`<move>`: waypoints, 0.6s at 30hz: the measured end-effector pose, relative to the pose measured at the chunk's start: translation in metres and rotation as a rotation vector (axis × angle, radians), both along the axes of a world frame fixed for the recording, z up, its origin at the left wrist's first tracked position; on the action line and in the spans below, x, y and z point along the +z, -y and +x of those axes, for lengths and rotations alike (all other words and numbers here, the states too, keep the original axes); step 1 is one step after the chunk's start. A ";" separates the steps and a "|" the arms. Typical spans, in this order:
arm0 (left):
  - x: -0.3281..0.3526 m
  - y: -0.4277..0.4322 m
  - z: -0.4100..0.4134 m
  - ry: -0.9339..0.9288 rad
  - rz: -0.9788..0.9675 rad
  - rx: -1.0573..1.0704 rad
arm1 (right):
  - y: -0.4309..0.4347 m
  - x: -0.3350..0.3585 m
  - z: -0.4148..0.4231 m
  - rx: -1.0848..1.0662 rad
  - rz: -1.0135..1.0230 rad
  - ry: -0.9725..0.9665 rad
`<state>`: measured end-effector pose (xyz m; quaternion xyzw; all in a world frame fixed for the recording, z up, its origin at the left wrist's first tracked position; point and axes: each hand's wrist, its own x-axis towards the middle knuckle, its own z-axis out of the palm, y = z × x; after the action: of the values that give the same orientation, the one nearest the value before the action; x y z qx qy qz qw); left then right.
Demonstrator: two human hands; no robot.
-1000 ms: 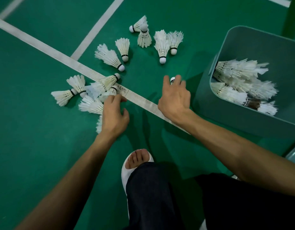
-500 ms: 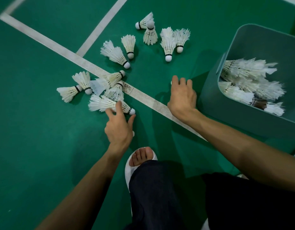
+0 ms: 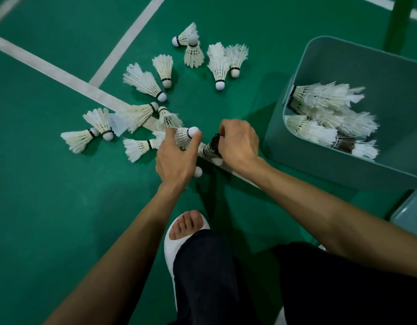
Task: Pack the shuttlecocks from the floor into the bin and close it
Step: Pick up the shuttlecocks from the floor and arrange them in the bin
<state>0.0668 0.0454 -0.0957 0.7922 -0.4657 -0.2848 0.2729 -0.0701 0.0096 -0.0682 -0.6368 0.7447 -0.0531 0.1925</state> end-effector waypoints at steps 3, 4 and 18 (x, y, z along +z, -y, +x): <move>0.002 -0.003 -0.003 0.002 -0.003 -0.004 | -0.010 -0.007 -0.010 -0.108 -0.012 0.045; 0.001 -0.004 -0.004 0.006 -0.005 -0.002 | -0.014 -0.009 -0.011 -0.148 -0.037 0.093; 0.022 -0.001 -0.023 0.136 -0.106 0.125 | -0.014 0.013 0.003 -0.137 0.090 0.371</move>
<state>0.0435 0.0468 -0.0740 0.8215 -0.4475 -0.1878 0.2993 -0.0675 0.0235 -0.0552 -0.5546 0.7398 -0.1489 0.3507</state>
